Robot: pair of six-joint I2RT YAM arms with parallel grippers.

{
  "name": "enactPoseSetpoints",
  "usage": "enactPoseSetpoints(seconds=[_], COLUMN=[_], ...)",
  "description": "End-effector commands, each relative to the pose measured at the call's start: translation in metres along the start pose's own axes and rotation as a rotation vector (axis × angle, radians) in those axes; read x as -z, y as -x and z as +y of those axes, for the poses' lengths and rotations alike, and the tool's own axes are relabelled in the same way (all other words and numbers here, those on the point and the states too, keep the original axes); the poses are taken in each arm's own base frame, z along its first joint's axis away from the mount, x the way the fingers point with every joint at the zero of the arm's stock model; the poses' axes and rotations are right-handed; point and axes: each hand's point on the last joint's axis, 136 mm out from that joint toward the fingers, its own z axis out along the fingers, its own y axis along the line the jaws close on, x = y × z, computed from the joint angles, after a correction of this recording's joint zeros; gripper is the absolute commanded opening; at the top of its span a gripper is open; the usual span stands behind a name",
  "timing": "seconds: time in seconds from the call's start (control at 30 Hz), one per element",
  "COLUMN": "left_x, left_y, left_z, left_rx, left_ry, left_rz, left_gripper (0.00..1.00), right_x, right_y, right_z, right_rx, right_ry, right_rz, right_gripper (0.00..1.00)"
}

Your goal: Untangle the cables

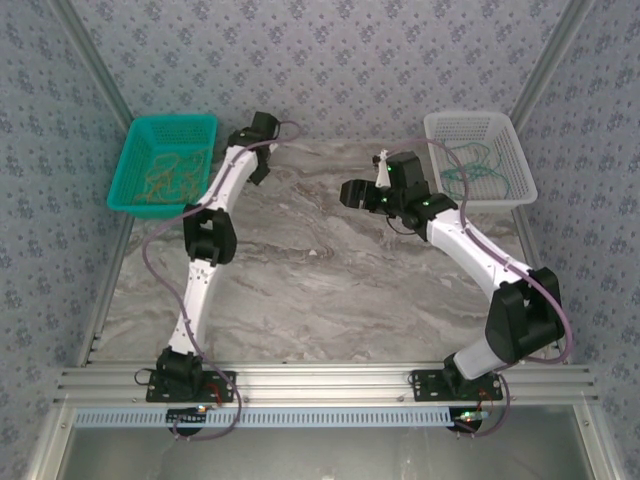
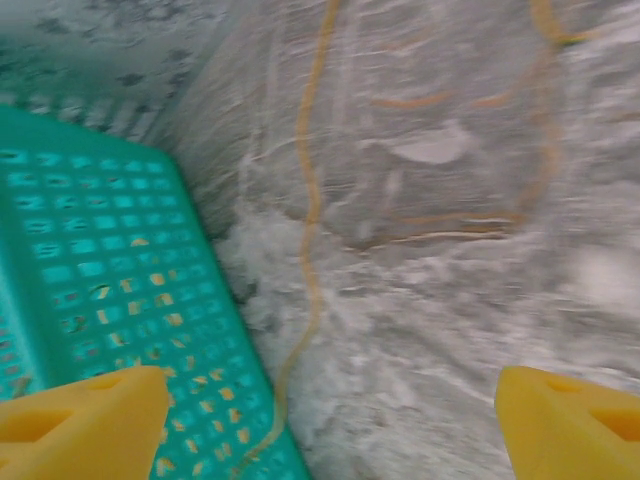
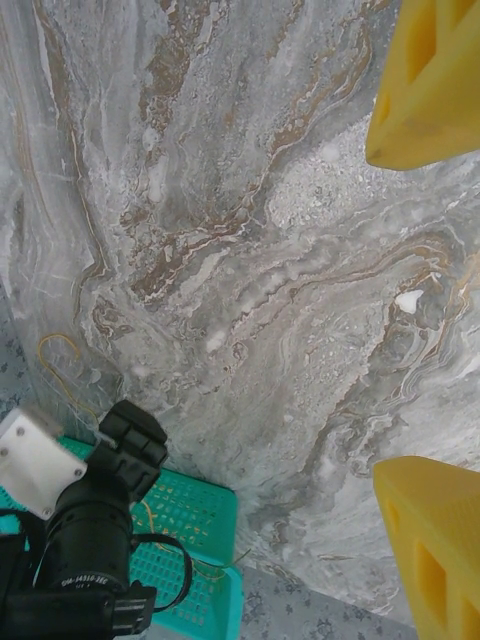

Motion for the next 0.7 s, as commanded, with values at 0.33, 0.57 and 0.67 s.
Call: enactPoseSetpoints(seconds=[0.33,0.57,0.67], left_x=[-0.04,-0.059,-0.067], left_y=[0.001,-0.004,-0.009], left_z=[0.001,-0.004,0.006], left_rx=[-0.057,-0.081,-0.058], left_ry=[0.053,0.06,0.089], left_rz=[0.001,0.014,0.029], left_gripper=[0.84,0.73,0.54], right_x=[0.006,0.005,0.005], right_y=[0.0,-0.001,-0.002], right_z=[-0.004,-0.005,-0.004], right_rx=[-0.003,-0.003,-0.006], right_ry=[0.014,0.014,0.017], right_rz=[-0.031,-0.033,-0.033], right_gripper=[0.78,0.78,0.78])
